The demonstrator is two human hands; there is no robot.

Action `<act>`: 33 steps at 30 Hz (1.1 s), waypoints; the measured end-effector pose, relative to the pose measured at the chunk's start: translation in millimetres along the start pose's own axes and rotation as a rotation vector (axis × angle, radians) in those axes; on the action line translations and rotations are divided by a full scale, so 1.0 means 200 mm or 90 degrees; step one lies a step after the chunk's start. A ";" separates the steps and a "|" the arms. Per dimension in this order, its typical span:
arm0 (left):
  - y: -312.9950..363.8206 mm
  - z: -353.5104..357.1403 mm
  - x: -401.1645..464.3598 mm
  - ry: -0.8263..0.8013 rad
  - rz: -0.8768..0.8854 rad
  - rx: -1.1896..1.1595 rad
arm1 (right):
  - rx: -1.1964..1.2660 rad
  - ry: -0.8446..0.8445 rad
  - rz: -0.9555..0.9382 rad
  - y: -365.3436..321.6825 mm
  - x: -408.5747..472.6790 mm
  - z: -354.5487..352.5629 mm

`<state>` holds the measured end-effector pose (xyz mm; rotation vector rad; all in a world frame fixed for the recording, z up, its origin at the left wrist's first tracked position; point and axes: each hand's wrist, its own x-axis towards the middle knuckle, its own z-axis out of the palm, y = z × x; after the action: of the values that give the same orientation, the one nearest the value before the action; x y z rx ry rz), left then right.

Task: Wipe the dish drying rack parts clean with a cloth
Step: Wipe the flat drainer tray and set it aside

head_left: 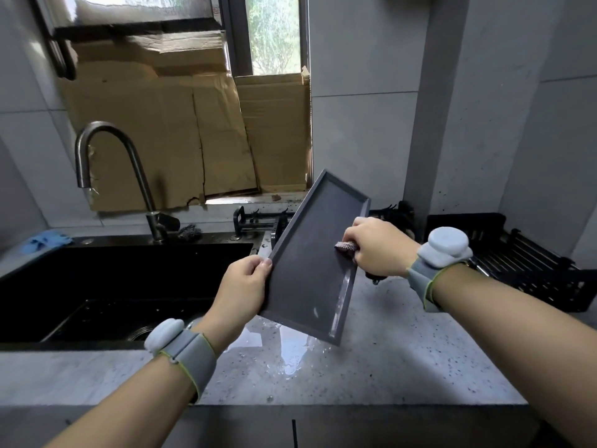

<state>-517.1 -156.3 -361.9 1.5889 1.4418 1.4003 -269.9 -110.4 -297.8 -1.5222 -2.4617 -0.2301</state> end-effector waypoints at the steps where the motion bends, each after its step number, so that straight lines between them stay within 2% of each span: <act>1: 0.00 0.00 0.00 0.007 -0.001 -0.005 | 0.007 -0.017 -0.013 -0.03 -0.01 -0.01; 7: -0.01 0.01 0.02 0.047 -0.001 0.058 | 0.067 -0.231 -0.178 -0.26 -0.18 -0.01; 8: -0.01 0.02 0.02 0.046 0.001 0.071 | 0.056 -0.239 -0.200 -0.27 -0.18 -0.02; 10: -0.01 0.02 0.02 0.042 -0.005 0.079 | 0.012 -0.184 -0.219 -0.24 -0.13 -0.06; 12: -0.02 0.01 0.02 0.020 -0.020 0.048 | -0.081 -0.104 -0.204 -0.18 -0.06 -0.12; 14: -0.01 0.00 0.02 0.000 -0.034 -0.011 | -0.152 -0.075 -0.176 -0.12 -0.02 -0.16; 18: 0.03 0.00 0.02 -0.005 -0.107 -0.122 | -0.202 -0.101 -0.187 -0.13 -0.02 -0.15; 22: 0.02 0.02 0.04 0.000 -0.139 -0.124 | -0.189 -0.181 -0.233 -0.23 -0.07 -0.14; 27: 0.01 0.05 0.06 0.030 -0.152 -0.123 | 0.013 -0.265 -0.266 -0.33 -0.17 -0.13; 29: 0.00 0.05 0.06 0.032 -0.166 -0.127 | 0.124 -0.234 -0.209 -0.30 -0.16 -0.17; 33: 0.00 0.08 0.03 0.008 -0.183 -0.123 | 0.351 0.035 0.071 -0.16 0.00 -0.21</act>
<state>-503.8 -147.7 -365.3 1.2030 1.4290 1.3364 -292.7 -135.2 -258.6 -1.3694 -2.1366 0.3911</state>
